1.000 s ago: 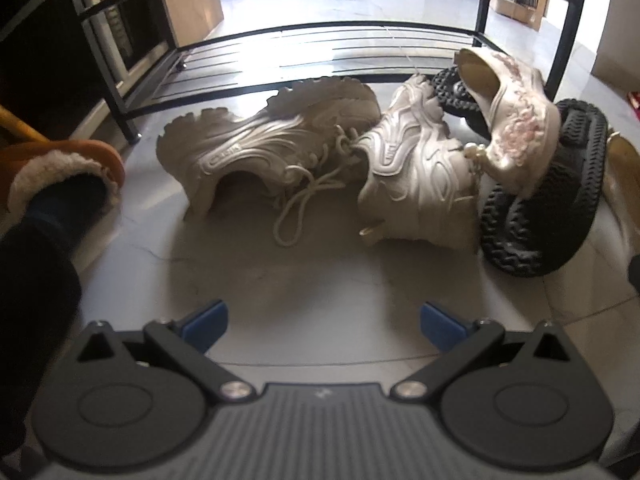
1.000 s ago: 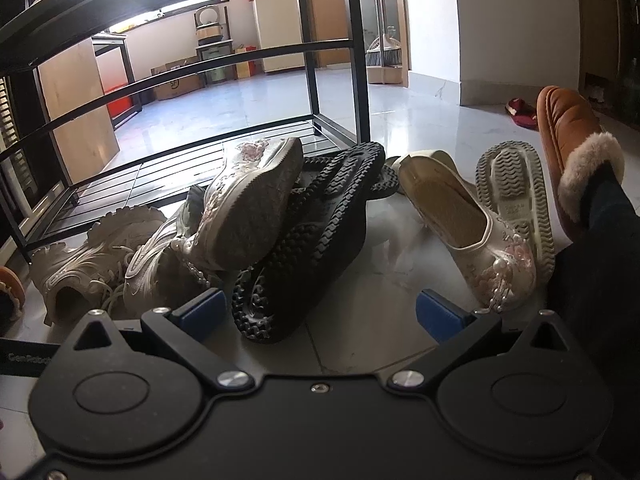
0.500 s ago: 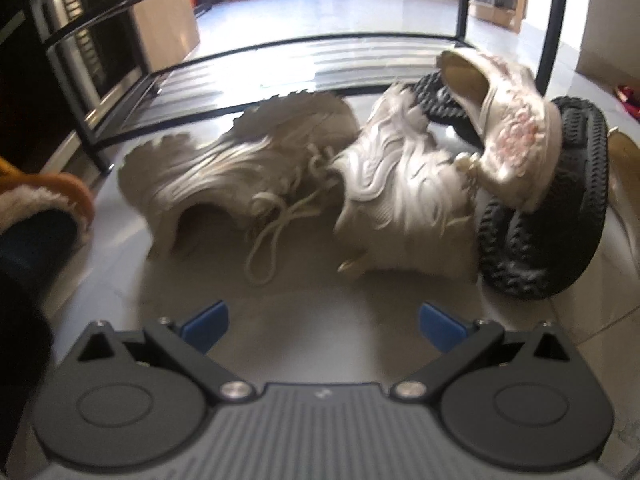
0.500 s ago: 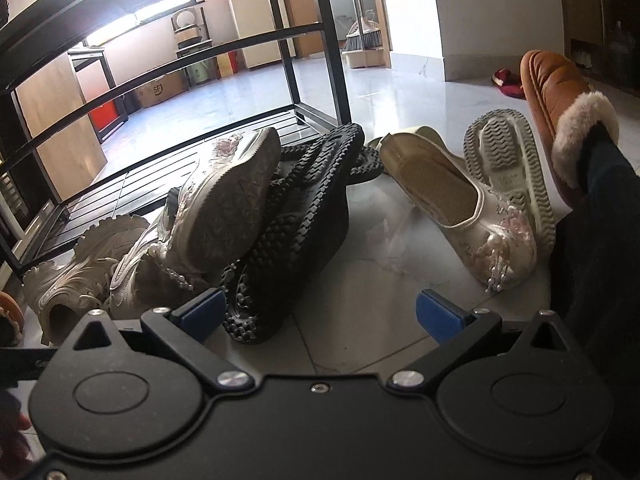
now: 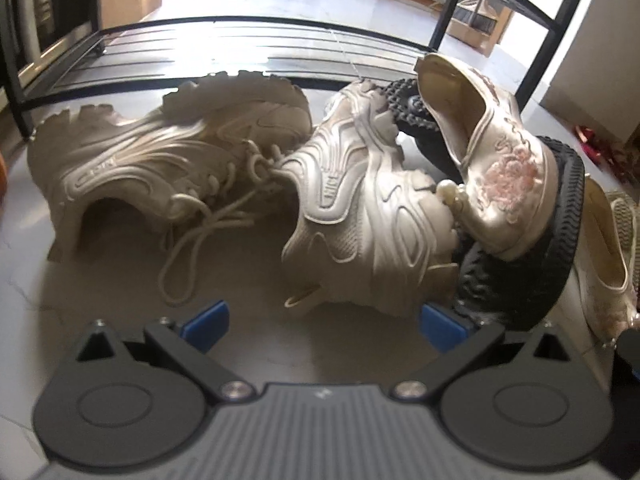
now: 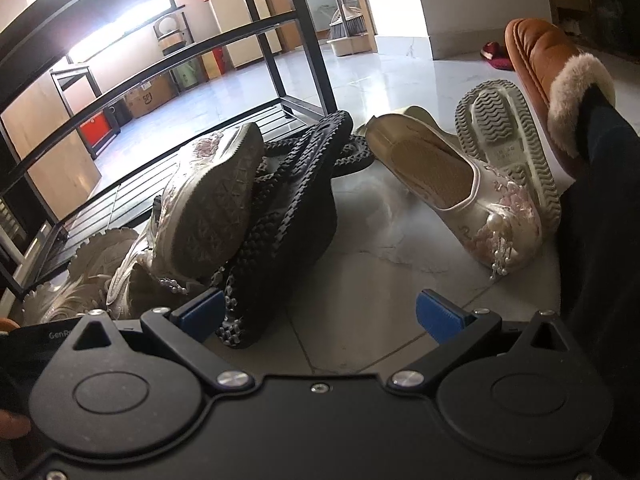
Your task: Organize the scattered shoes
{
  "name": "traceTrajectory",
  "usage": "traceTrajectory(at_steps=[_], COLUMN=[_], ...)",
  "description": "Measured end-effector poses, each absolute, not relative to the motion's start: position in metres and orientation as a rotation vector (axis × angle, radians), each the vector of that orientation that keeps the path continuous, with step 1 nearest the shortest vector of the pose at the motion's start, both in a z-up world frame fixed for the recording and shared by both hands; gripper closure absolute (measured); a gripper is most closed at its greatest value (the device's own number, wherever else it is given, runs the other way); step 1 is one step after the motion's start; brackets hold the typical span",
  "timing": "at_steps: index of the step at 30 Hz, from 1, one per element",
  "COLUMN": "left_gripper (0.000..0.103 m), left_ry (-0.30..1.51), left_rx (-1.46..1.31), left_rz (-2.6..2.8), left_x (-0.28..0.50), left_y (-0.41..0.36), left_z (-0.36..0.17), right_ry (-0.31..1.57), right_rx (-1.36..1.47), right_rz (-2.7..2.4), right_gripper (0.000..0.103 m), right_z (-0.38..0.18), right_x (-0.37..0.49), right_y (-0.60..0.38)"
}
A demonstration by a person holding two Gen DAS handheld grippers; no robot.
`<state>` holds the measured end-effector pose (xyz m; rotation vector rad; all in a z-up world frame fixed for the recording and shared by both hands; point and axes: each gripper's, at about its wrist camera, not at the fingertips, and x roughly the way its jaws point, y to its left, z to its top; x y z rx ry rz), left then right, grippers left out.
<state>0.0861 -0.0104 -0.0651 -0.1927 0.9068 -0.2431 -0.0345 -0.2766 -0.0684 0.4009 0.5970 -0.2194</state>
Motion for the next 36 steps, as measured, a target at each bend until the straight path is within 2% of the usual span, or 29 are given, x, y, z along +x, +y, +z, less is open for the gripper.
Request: traceTrajectory(at_steps=[8,21,36], left_gripper=[0.001,0.000,0.001], left_ry=[0.829,0.881,0.883], left_rx=[-0.367,-0.341,-0.327], left_rz=[-0.212,-0.088,-0.136], left_x=[0.097,0.157,0.164], left_y=[0.001,-0.022,-0.032], left_z=[-0.063,-0.068,-0.063], right_ry=[0.587,0.609,0.633], right_rx=[0.412,0.427,0.440], right_rz=[-0.203,-0.191,-0.177], right_gripper=[0.000,0.000,0.000], right_z=[-0.067,-0.070,-0.076], right_x=[-0.034,-0.028,-0.023], right_y=[-0.277,-0.277,-0.277])
